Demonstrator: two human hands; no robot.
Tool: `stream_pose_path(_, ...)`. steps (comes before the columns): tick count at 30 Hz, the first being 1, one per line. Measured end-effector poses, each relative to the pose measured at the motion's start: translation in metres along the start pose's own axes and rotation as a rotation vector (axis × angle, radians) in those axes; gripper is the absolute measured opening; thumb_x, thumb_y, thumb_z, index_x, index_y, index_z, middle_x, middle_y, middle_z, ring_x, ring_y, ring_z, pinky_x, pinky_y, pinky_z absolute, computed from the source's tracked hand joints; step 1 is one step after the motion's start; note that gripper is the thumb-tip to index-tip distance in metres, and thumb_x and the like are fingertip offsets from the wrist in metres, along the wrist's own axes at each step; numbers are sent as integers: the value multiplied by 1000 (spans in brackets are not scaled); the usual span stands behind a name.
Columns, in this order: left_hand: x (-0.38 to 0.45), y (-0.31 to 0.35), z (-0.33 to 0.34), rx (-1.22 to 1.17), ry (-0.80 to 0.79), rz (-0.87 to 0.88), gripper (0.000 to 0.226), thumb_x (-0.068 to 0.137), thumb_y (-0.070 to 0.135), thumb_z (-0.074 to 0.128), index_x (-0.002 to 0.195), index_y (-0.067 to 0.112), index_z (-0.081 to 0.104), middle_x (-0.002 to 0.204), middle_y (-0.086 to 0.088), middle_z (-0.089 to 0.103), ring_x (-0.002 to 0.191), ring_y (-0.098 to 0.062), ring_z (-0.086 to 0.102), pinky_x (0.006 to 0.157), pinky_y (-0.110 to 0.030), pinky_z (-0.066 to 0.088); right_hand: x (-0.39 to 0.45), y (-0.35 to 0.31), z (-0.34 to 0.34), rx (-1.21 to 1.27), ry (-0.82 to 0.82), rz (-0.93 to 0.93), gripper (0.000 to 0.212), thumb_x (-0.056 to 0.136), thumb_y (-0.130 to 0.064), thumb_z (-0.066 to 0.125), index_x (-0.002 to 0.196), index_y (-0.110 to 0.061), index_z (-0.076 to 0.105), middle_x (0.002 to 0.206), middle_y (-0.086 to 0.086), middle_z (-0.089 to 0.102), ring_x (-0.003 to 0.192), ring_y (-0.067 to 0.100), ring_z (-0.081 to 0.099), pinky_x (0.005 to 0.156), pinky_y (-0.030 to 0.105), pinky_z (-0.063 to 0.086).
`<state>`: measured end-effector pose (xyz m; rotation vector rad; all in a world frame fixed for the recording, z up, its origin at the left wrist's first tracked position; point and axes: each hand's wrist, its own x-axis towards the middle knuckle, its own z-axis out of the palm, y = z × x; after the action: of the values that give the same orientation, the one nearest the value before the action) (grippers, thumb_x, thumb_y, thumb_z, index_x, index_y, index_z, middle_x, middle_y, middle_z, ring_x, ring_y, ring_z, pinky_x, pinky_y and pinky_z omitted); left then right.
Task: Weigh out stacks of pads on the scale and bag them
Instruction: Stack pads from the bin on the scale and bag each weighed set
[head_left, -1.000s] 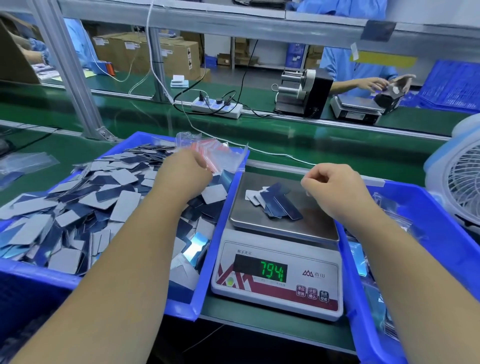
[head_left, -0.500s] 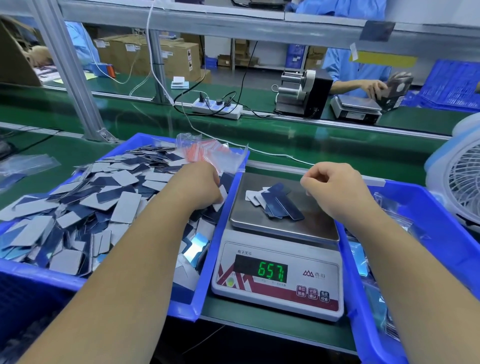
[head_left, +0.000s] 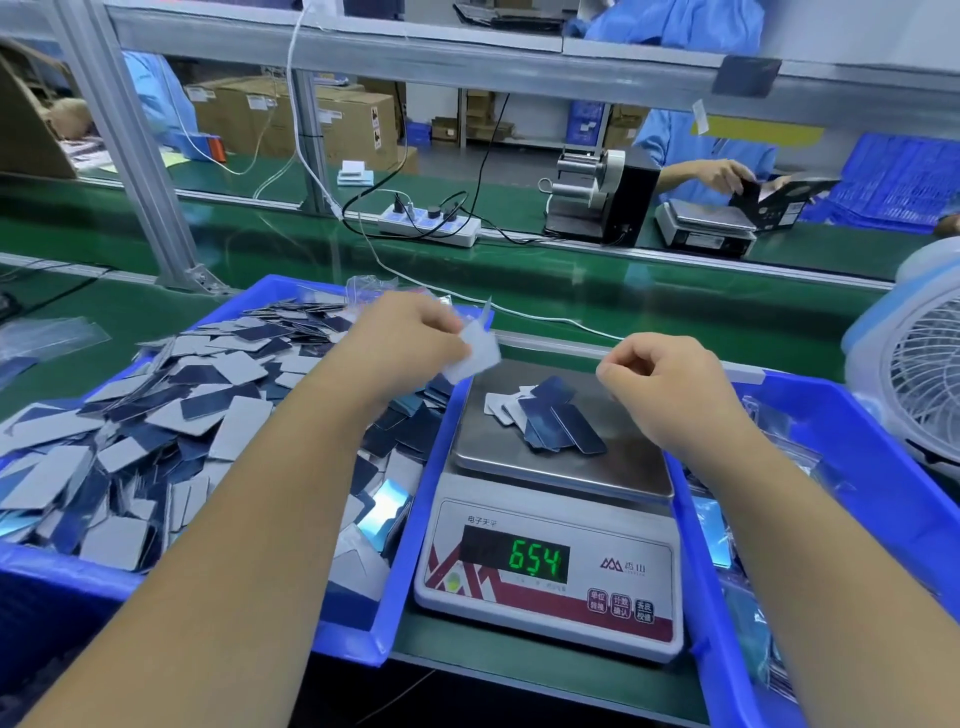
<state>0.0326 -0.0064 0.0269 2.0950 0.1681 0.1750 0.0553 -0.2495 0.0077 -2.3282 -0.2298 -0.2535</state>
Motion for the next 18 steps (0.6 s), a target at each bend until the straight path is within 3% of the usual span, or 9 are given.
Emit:
stream_pose_path(3,-6,15,23,-79,-214,89,11,86,13,73,83,23,74,65,17,68,52,4,56,52,-13,43,3,2,0,7,40,15,19,83,-21,59,66,-24,67,61,-16,64,54,5,49,53,23,38)
stream_pose_path(5,-7,21,42,-6,-277,146,11,83,16,76,85,25,72,64,16,67,53,2,56,52,-13,43,3,4,-1,3,50,21,19,83,-22,60,66,-25,67,60,-18,63,52,4,50,52,23,37)
stream_pose_path(10,-4,21,59,301,-206,257,12,78,31,82,84,28,72,75,16,69,71,6,61,66,-17,48,3,6,-2,4,31,30,20,84,-21,60,66,-25,66,60,-19,63,51,2,50,51,23,37)
stream_pose_path(14,-2,18,52,252,-166,253,10,82,34,78,79,28,72,75,16,69,70,3,61,59,-14,45,3,4,-3,-2,25,23,20,84,-20,59,66,-24,66,61,-18,63,54,4,50,52,23,38)
stream_pose_path(18,3,17,43,157,-87,229,9,87,27,72,78,27,70,69,14,65,54,6,58,45,-9,39,2,4,-3,-2,4,21,20,84,-20,59,67,-24,67,61,-19,63,54,3,50,52,22,38)
